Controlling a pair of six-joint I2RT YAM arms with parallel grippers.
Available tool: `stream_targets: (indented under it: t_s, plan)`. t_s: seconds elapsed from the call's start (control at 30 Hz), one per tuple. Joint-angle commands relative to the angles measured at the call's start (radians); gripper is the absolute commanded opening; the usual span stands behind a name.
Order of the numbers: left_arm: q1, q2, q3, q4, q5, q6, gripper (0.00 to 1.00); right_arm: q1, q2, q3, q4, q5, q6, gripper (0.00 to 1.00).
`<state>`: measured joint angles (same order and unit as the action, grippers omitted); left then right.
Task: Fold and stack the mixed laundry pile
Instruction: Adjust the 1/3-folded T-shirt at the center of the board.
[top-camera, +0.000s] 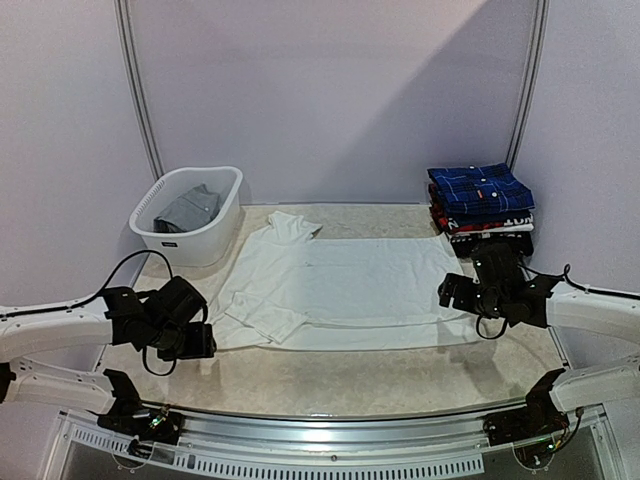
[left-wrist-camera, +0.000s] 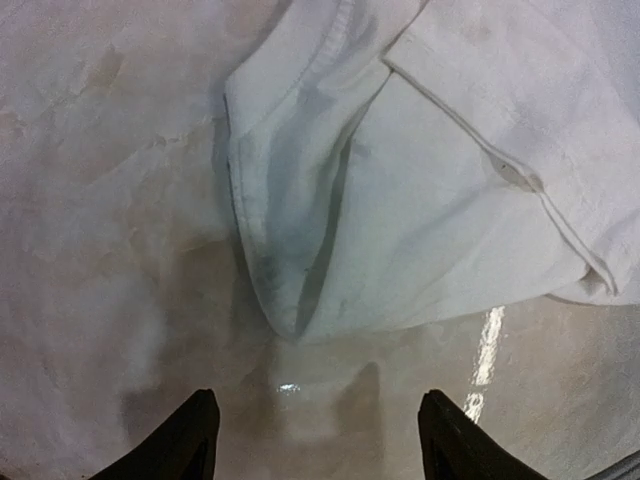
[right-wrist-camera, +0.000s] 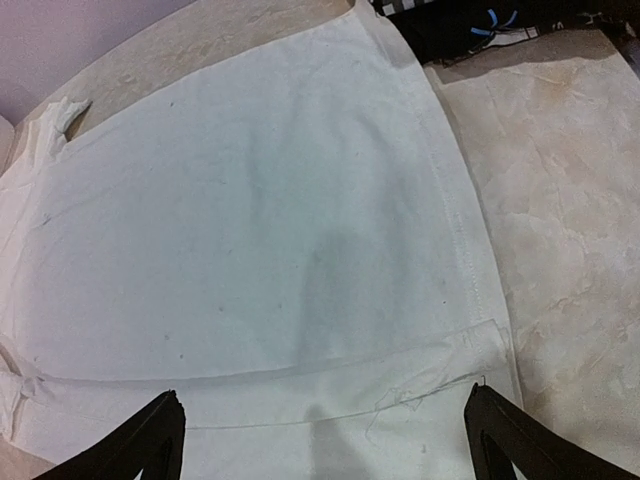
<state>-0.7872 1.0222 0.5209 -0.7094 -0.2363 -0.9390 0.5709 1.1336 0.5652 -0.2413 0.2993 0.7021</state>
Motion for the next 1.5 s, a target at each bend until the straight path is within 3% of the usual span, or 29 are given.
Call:
stream_targets:
  t_s: [0.0,0.43,0.8,1.1,1.47]
  plan:
    - [-0.008,0.069,0.004,0.106,-0.027,0.022,0.67,0.016,-0.018,-0.031,0.059,-0.067,-0.02,0.99]
    - [0.032,0.175,-0.032,0.254,-0.014,0.056,0.45,0.189,0.042,-0.047,0.22,-0.428,-0.055,0.94]
    - [0.05,0.144,-0.066,0.243,-0.014,0.076,0.0,0.237,0.22,-0.04,0.232,-0.436,-0.024,0.81]
    - [0.079,0.123,-0.04,0.125,-0.044,0.125,0.0,0.237,0.26,-0.086,0.126,-0.238,0.083,0.81]
    - [0.11,0.08,-0.007,-0.036,-0.086,0.131,0.0,0.237,0.112,-0.149,-0.083,-0.064,0.169,0.84]
